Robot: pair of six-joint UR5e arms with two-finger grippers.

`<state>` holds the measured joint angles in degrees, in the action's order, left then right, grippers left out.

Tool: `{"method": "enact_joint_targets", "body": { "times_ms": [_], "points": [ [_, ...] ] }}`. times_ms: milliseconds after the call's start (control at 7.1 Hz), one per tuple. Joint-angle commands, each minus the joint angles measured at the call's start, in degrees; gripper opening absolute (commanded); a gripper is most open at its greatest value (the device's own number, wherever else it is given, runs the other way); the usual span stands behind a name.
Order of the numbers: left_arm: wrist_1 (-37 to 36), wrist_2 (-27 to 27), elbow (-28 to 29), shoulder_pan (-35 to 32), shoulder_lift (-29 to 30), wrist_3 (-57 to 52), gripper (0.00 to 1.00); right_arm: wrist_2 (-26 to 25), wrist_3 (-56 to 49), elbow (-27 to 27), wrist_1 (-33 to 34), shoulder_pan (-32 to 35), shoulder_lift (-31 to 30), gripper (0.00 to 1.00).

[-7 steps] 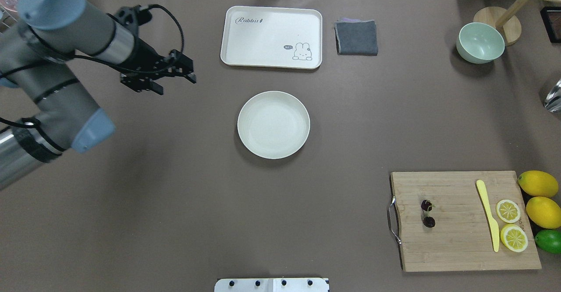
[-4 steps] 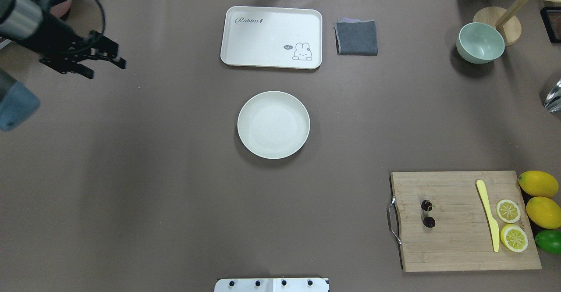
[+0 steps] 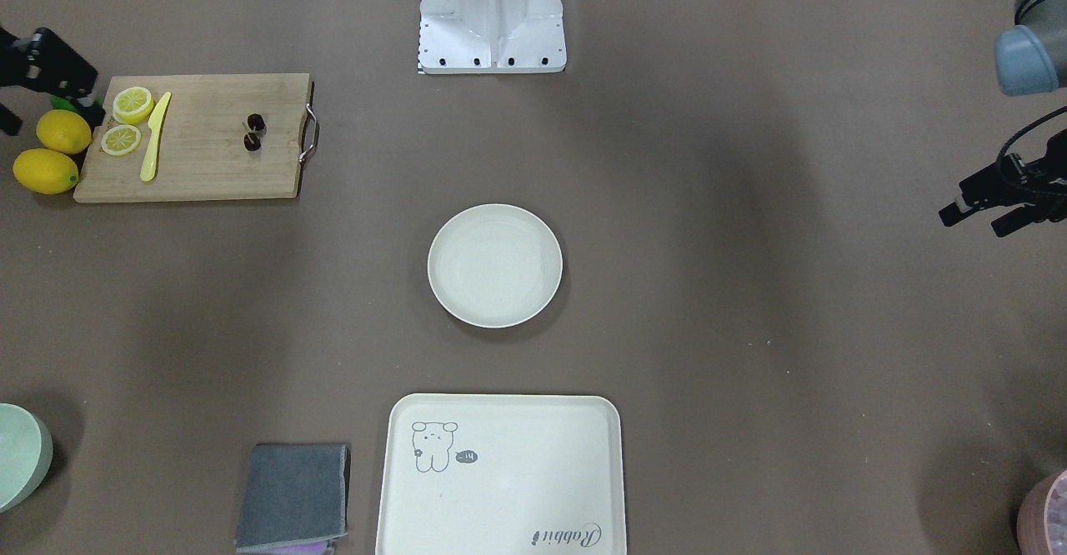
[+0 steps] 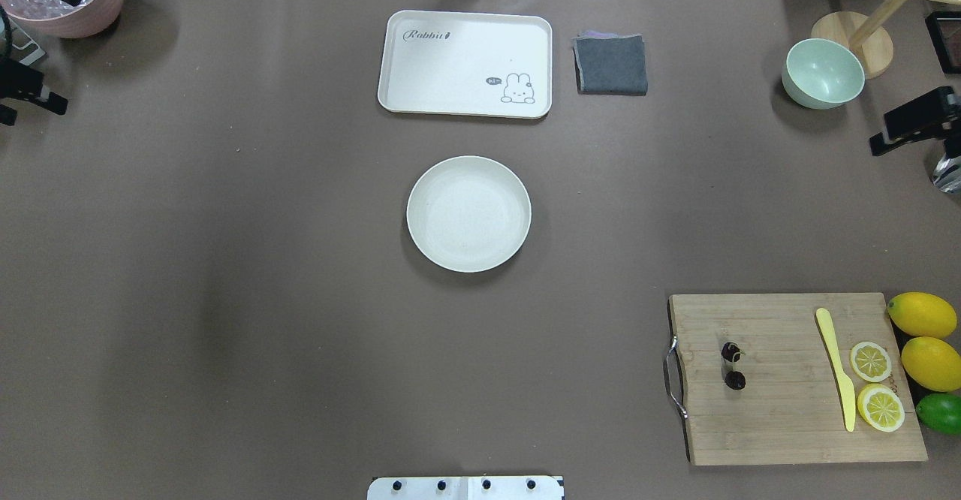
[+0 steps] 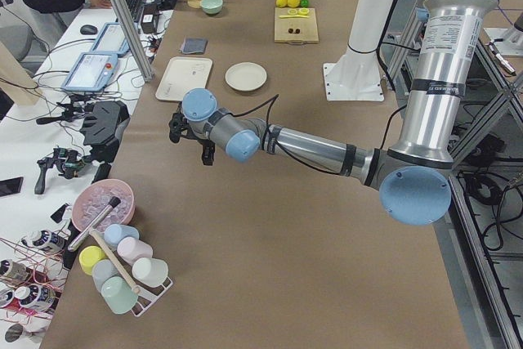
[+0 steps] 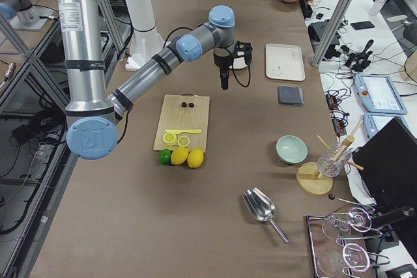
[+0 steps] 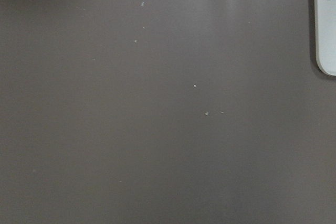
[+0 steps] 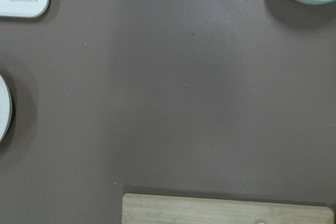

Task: Place red cherry on plate
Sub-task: 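Lower the right gripper onto the dark red cherries on the cutting board and grasp them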

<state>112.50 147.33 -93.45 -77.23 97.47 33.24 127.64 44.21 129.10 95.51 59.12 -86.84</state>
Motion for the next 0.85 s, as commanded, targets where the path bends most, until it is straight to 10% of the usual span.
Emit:
{"method": "enact_joint_targets", "body": {
  "times_ms": [0,282,704],
  "points": [
    [0.0,0.41,0.55,-1.61,-2.02,-2.21,0.98,-13.75,17.66,2.21,-9.32,-18.94,-3.4,1.0],
    [0.09,0.33,0.46,-1.61,-2.2,-2.21,0.98,-28.81,29.21,2.04,-16.12,-35.24,-8.5,1.0],
    [0.7,0.33,-0.15,-2.31,-3.42,-2.21,0.98,-33.51,31.9,1.08,-20.33,-40.66,-13.94,0.99]
  ]
}}
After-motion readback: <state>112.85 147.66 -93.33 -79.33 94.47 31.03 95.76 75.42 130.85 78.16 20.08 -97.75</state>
